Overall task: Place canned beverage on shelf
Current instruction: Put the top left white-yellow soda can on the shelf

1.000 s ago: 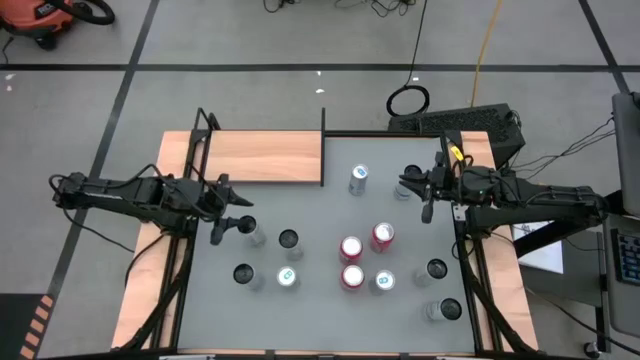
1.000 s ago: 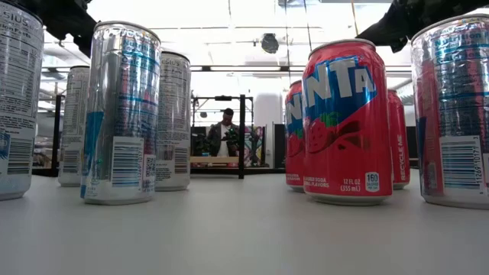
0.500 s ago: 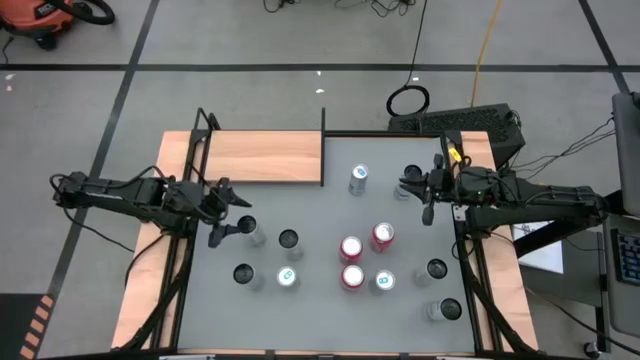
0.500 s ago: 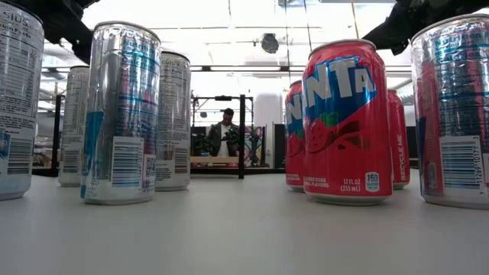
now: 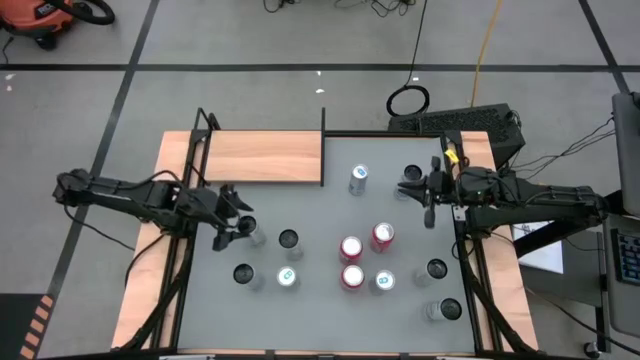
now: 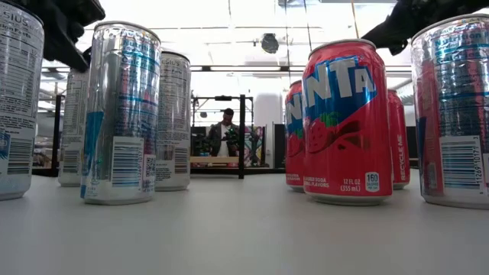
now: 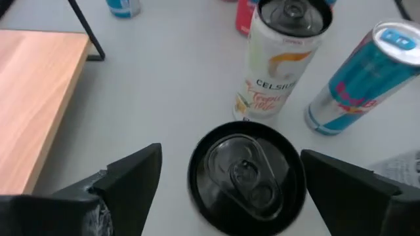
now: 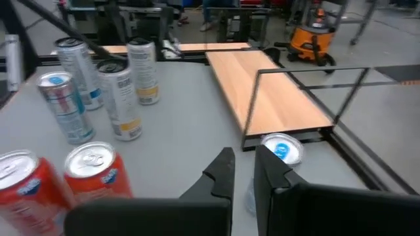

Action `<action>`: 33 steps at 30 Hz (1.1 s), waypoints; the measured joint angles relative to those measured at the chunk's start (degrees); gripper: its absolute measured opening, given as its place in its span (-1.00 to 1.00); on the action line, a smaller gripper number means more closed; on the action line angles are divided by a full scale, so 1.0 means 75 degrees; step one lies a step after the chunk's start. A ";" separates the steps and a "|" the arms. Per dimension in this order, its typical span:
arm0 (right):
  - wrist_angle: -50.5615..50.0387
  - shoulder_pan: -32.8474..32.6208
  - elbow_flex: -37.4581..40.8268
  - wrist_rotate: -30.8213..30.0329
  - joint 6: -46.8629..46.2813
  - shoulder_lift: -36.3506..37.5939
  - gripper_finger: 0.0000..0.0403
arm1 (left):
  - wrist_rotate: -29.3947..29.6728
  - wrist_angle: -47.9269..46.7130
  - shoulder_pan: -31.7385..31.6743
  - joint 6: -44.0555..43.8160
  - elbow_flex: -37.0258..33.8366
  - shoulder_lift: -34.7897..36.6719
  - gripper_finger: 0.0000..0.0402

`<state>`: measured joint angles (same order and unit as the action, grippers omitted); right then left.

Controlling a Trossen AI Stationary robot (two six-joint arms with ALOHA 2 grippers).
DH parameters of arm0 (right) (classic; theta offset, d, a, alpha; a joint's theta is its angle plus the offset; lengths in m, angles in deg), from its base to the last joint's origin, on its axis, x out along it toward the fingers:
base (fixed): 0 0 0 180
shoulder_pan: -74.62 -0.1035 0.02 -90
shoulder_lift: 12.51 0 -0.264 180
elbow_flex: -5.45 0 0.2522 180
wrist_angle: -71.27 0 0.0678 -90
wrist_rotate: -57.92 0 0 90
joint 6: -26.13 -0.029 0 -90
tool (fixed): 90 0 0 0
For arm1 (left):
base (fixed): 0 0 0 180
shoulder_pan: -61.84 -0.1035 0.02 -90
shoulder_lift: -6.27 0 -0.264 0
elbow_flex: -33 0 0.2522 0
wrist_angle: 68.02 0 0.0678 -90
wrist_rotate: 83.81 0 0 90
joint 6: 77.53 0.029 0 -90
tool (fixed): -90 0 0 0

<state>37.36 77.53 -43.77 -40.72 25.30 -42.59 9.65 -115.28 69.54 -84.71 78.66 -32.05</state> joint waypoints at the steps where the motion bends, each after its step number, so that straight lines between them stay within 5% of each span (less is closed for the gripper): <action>1: -0.0013 -0.0001 0.0000 0.0012 -0.0002 -0.0010 -1.00 | 0.0000 0.0026 0.0000 0.0000 0.0000 -0.0083 0.81; 12: -0.0232 -0.0001 0.0060 -0.0007 -0.0004 -0.0038 -1.00 | -0.0032 0.0134 0.0046 -0.0429 0.0000 -0.0843 0.77; 24: -0.0143 -0.0001 0.0326 -0.0010 -0.0214 -0.0171 -1.00 | 0.0032 0.0131 0.0396 -0.0597 0.0000 -0.0825 0.19; 33: 0.0374 -0.0001 0.0326 -0.0010 -0.0229 -0.0468 -1.00 | 0.0127 0.0073 0.0396 -0.0542 0.0046 -0.0825 0.19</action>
<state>40.16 77.52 -41.32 -40.79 23.58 -46.10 10.61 -114.73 72.52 -88.77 79.01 -38.24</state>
